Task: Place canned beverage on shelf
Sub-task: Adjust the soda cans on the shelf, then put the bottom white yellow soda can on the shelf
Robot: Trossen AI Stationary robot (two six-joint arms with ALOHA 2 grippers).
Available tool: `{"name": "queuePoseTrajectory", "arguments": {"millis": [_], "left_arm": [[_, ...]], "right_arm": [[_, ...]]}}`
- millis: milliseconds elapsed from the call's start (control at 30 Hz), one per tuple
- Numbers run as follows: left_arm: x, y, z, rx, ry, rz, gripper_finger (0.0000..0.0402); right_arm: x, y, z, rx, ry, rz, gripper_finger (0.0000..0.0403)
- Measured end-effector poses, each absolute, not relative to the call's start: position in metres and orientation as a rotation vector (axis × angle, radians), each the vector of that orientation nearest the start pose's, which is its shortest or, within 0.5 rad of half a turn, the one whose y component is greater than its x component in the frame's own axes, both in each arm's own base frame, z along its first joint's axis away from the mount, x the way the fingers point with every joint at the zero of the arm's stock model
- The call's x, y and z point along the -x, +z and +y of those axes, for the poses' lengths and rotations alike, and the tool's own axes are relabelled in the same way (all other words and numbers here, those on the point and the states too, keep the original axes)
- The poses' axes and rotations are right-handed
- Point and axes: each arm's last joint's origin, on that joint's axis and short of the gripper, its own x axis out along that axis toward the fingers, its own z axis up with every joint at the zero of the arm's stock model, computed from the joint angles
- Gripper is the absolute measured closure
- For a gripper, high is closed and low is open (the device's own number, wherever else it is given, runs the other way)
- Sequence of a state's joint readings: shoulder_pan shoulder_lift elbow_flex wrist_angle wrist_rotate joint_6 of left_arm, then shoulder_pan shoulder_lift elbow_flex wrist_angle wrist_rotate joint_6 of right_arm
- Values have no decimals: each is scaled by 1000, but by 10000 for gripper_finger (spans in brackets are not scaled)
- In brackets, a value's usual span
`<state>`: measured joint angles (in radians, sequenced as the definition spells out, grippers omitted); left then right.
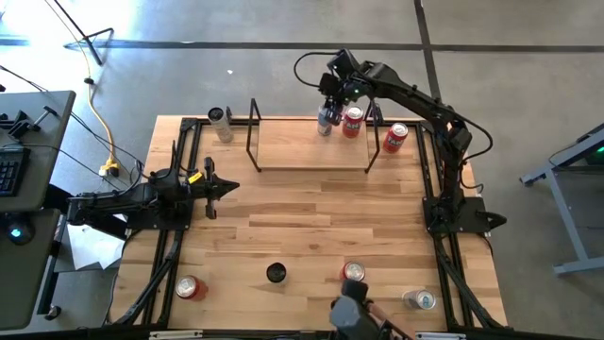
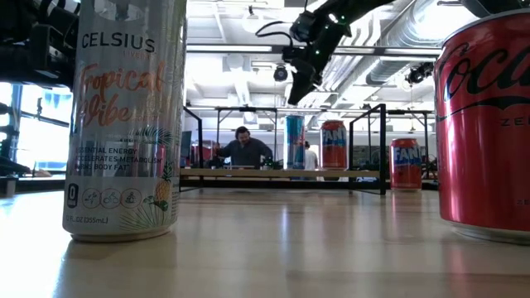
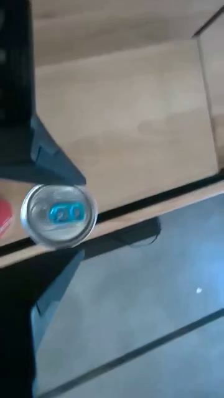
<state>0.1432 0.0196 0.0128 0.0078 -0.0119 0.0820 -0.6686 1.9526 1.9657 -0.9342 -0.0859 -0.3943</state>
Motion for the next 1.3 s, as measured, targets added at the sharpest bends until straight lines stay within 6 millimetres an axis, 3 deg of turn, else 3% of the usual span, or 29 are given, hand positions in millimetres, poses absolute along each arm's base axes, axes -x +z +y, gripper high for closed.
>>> {"name": "queuePoseTrajectory", "arguments": {"millis": [100, 233, 400, 533, 667, 1300], "left_arm": [[-97, 167, 14, -82, 155, 5, 401], [-97, 167, 14, -82, 155, 5, 401], [-97, 167, 14, -82, 155, 5, 401], [-97, 167, 14, -82, 155, 5, 401], [-97, 167, 14, -82, 155, 5, 401], [-97, 167, 14, -82, 156, 5, 401]], "right_arm": [[-331, 331, -261, 32, -329, 953, 204], [-333, 334, -267, 66, -372, 909, 212], [-338, 331, -269, 58, -346, 874, 307], [-351, 309, -269, 66, -313, 932, 391], [-358, 305, -267, 93, -317, 935, 382], [-351, 309, -278, 82, -434, 942, 402]]}}
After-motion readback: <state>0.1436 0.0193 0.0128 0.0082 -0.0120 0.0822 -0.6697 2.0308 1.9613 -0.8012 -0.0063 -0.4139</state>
